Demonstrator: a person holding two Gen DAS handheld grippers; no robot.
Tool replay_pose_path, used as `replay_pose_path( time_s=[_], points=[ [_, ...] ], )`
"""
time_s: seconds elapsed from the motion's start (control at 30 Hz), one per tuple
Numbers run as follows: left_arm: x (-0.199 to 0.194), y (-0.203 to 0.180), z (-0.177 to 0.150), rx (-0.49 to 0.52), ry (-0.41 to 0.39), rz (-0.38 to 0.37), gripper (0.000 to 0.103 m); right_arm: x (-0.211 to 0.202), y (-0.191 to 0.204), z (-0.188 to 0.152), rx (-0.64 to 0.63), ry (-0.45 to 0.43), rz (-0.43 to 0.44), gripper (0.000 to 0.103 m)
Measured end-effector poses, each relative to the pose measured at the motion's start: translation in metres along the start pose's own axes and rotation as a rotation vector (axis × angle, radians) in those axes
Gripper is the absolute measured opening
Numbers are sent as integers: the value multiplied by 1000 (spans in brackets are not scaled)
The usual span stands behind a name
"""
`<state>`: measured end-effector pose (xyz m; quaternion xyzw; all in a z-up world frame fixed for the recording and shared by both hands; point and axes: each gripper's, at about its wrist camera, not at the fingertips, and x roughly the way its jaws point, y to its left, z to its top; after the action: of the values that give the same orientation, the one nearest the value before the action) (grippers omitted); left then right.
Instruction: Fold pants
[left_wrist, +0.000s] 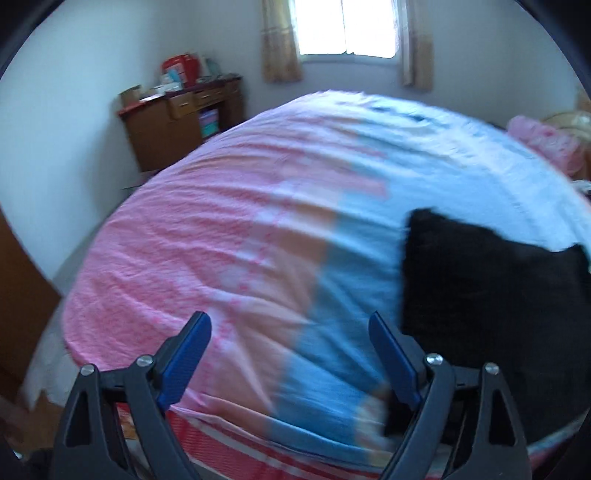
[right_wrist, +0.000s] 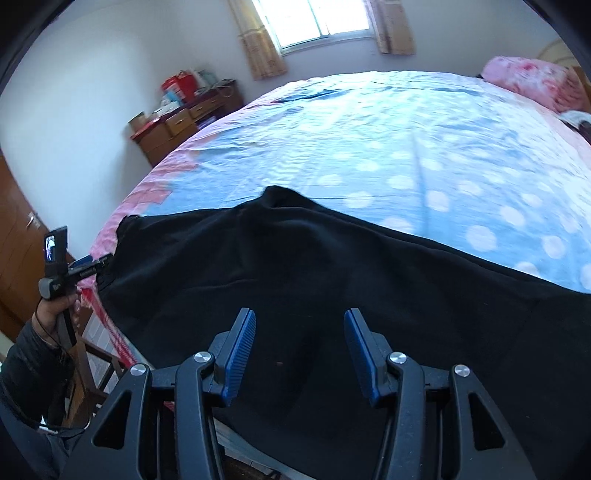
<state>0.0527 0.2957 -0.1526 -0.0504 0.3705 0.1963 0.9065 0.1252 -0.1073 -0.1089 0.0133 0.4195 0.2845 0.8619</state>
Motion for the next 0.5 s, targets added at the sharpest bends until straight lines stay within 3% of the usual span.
replay_pose_path(
  time_s=[0.17, 0.3, 0.37, 0.4, 0.5],
  points=[
    [-16, -28, 4, 31, -73, -59, 91, 10, 15, 0, -28, 20, 9, 52],
    [9, -53, 9, 105, -10, -16, 92, 14, 18, -2, -40, 35, 17, 52],
    [15, -58, 6, 145, -30, 37, 103, 20, 14, -5, -28, 55, 1, 52],
    [19, -54, 7, 137, -38, 81, 103, 23, 10, -7, -17, 69, -12, 52],
    [21, -37, 10, 48, 1, 34, 103, 37, -8, -16, 35, 124, -26, 52]
  ],
)
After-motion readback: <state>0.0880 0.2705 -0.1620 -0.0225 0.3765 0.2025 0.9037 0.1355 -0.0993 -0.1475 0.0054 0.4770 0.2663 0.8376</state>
